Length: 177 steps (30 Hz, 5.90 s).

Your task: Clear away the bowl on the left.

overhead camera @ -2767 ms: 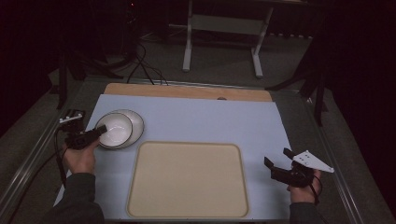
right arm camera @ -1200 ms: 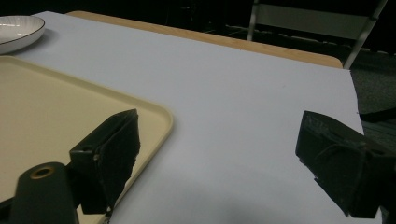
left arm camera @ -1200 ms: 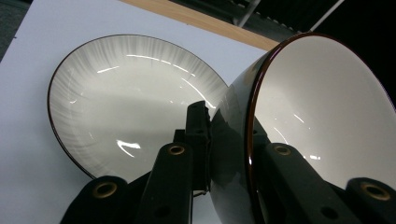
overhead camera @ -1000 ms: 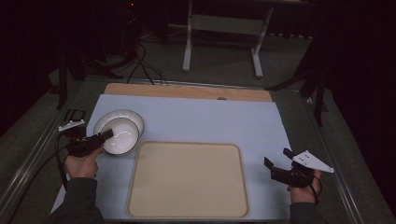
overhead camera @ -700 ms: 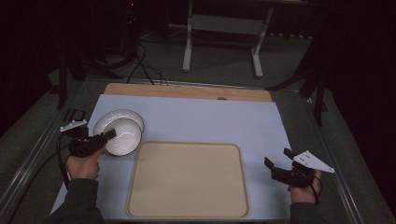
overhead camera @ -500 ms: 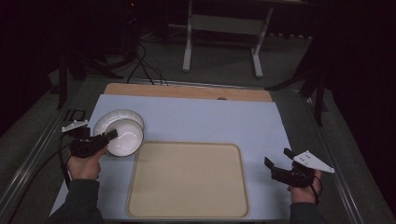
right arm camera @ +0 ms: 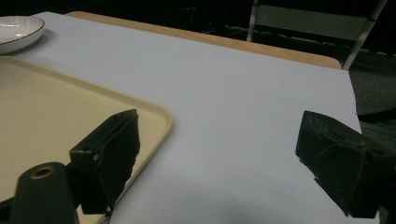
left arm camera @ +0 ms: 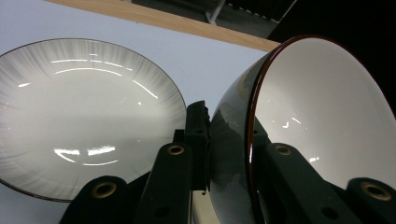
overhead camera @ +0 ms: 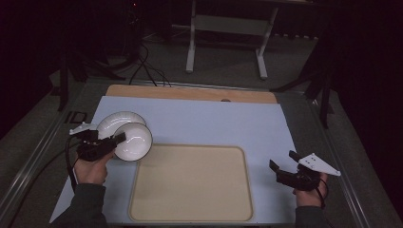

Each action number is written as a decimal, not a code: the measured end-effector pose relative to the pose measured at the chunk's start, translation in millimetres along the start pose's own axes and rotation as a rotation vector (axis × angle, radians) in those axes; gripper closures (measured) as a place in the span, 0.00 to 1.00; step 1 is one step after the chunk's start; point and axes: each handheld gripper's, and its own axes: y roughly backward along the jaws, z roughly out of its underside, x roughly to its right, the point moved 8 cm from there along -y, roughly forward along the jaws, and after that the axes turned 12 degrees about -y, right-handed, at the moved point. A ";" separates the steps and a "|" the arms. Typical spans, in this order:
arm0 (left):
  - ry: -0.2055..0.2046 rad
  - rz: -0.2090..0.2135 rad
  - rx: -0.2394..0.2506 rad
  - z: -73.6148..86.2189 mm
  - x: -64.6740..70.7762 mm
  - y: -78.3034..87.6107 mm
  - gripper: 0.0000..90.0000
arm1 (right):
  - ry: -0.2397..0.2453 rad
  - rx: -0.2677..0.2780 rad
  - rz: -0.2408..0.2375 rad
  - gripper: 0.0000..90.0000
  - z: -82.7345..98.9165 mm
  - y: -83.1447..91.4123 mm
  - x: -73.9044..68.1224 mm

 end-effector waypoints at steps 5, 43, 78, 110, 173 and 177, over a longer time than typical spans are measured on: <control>-0.006 0.010 -0.005 0.7 4.1 -0.7 0.88 | 0.001 0.001 0.000 0.15 0.0 0.0 0.0; -0.066 0.067 -0.042 9.6 33.2 -7.0 0.88 | 0.002 0.001 -0.001 0.15 0.0 0.1 -0.3; -0.097 0.137 -0.073 18.7 61.4 -17.3 0.88 | 0.005 0.003 -0.001 0.15 -0.3 0.3 -0.5; -0.125 0.208 -0.084 23.9 90.4 -32.3 0.88 | 0.008 0.001 0.001 0.15 0.0 -0.2 -0.5; -0.192 0.233 -0.170 50.4 124.2 -71.5 0.88 | 0.009 -0.001 0.000 0.15 0.2 -0.5 -0.6; -0.190 0.225 -0.188 54.1 123.0 -75.2 0.87 | 0.009 -0.001 0.000 0.15 0.2 -0.5 -1.2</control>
